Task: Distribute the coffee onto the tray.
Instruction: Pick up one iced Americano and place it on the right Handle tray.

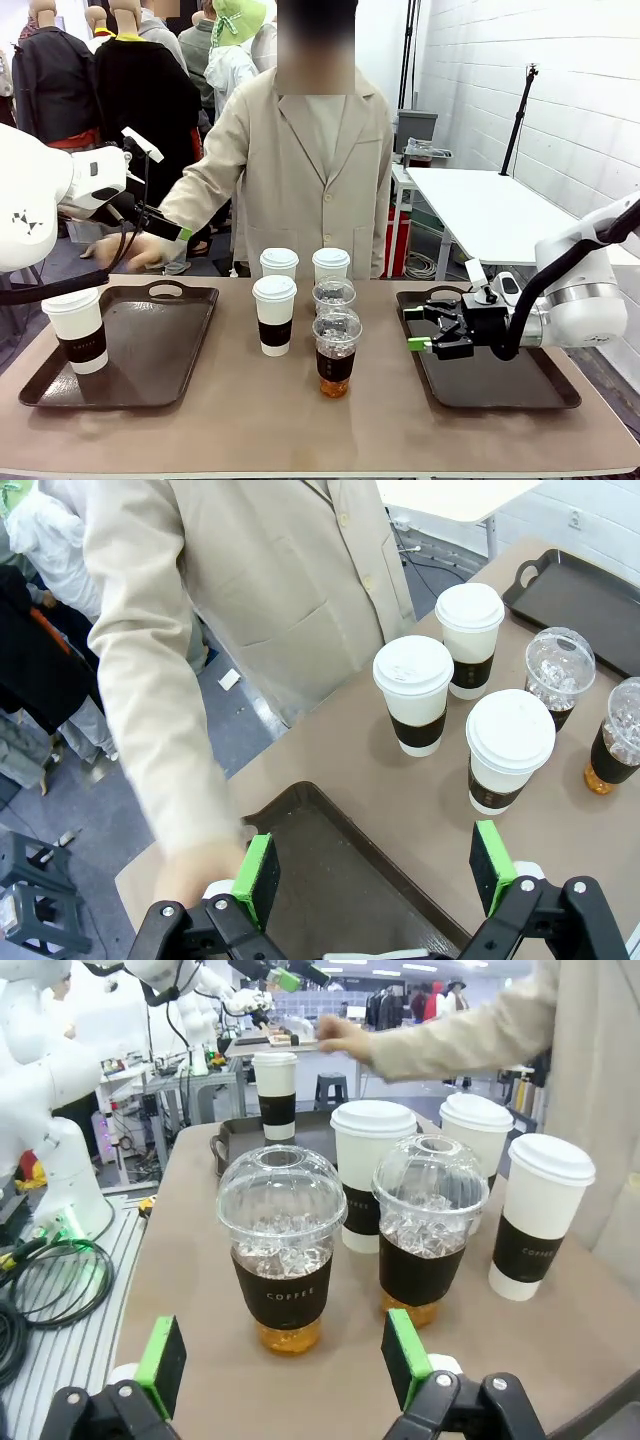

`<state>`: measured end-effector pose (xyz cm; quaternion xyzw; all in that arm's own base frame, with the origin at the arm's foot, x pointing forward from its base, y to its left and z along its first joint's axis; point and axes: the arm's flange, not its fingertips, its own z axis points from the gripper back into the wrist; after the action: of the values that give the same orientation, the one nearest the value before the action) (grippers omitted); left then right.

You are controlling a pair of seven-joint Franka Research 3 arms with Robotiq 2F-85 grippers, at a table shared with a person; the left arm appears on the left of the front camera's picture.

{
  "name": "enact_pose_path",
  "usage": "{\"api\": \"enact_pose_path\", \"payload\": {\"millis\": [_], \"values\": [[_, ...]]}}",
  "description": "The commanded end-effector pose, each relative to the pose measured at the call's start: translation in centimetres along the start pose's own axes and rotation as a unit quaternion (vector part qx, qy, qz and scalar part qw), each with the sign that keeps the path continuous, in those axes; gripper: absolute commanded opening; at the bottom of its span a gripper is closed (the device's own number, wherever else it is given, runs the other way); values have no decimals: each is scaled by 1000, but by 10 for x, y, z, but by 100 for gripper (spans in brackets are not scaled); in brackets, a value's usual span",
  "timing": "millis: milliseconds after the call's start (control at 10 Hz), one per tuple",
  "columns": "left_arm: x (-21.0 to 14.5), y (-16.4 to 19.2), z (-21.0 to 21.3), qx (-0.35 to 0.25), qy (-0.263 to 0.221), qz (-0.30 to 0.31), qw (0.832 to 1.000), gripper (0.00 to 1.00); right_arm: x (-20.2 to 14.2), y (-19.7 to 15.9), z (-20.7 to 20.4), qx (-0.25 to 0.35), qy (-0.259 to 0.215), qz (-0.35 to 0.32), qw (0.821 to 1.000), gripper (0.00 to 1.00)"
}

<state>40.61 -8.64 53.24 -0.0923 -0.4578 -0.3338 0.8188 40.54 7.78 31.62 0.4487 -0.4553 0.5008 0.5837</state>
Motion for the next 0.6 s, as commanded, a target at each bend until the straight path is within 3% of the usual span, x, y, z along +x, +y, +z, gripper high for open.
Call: {"api": "enact_pose_path", "payload": {"millis": [0, 500], "values": [[0, 0, 1, 1, 5, 0, 1000, 100, -4, -23, -12, -4, 1, 8, 1000, 100], [0, 0, 1, 1, 5, 0, 1000, 100, -30, -50, -50, 26, 11, -14, 1000, 100]]}}
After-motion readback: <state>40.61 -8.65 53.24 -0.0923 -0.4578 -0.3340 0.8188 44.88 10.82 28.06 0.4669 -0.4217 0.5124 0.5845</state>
